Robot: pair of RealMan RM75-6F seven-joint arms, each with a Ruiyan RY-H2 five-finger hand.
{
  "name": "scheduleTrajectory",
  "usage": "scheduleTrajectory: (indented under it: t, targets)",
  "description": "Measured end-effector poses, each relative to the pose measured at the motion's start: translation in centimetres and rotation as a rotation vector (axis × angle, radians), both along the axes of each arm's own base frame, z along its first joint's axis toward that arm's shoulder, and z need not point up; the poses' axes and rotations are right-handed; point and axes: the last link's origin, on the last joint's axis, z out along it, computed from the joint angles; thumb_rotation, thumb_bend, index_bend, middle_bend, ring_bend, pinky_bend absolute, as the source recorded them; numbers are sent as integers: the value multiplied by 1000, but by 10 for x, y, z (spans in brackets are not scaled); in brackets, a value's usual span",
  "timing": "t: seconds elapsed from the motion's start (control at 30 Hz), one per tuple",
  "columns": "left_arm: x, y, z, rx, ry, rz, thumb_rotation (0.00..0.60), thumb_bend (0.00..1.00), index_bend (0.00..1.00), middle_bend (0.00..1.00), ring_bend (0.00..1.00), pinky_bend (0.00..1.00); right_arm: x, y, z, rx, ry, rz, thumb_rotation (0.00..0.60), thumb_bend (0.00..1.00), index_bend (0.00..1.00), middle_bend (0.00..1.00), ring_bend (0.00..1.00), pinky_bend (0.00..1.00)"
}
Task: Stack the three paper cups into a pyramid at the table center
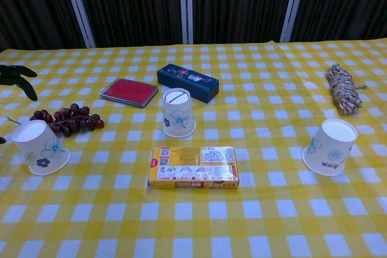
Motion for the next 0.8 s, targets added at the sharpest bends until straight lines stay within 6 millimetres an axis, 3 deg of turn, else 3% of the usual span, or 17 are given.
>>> scheduleTrajectory:
  t: [0.27,0.6,0.8]
  targets:
    - [8,1,-22,-52,17,8,600,256,276,0,0,0,0,1,5,-20,-19,4,600,59,146,0,0,0]
    - [4,3,-25,-38,28,16,600,305,295,0,0,0,0,1,4,-16,-24,3,600,59,147,0,0,0]
    - [3,5,-27,-41,16,23,600,358,362,0,0,0,0,2,4,-19,-30,5,600,59,147,0,0,0]
